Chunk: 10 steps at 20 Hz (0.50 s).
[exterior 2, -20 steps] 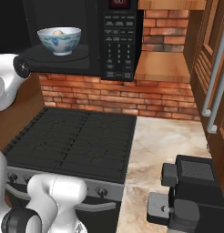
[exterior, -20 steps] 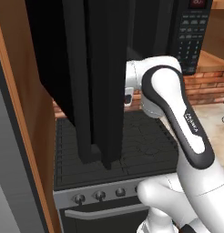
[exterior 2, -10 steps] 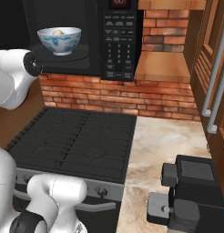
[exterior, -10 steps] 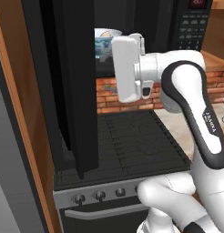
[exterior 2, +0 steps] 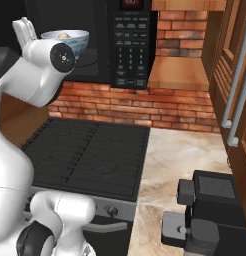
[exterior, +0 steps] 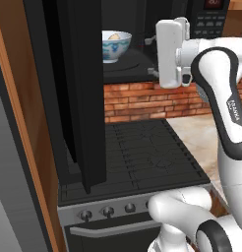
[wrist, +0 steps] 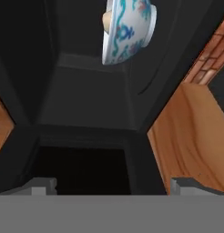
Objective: The microwave is finished heating the steak and mushroom. Take the bowl containing the food and place it on the dining counter.
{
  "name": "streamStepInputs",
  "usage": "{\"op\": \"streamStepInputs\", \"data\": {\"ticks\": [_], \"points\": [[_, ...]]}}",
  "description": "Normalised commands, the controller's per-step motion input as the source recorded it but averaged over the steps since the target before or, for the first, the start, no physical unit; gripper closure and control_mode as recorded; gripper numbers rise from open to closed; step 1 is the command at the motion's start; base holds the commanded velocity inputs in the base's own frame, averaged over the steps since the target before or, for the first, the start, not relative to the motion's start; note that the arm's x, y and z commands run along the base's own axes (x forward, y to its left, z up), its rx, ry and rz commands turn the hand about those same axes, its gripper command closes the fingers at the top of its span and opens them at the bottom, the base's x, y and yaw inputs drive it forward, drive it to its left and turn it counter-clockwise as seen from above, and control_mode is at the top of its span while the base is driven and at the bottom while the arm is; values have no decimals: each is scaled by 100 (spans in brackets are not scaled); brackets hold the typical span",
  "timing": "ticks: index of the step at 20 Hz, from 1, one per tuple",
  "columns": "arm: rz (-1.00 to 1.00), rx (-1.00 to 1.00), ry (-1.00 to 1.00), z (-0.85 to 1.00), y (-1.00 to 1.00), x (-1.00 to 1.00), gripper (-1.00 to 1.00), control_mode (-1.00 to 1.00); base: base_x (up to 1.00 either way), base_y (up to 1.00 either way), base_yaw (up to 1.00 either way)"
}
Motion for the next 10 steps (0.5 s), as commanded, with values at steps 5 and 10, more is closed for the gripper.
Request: {"op": "streamStepInputs", "data": {"ticks": [5, 10], "points": [[-33, -6, 0, 6, -100, 82, -100, -100, 0, 0, 0], [-11, -3, -2, 1, -19, 50, -100, -100, 0, 0, 0]]}}
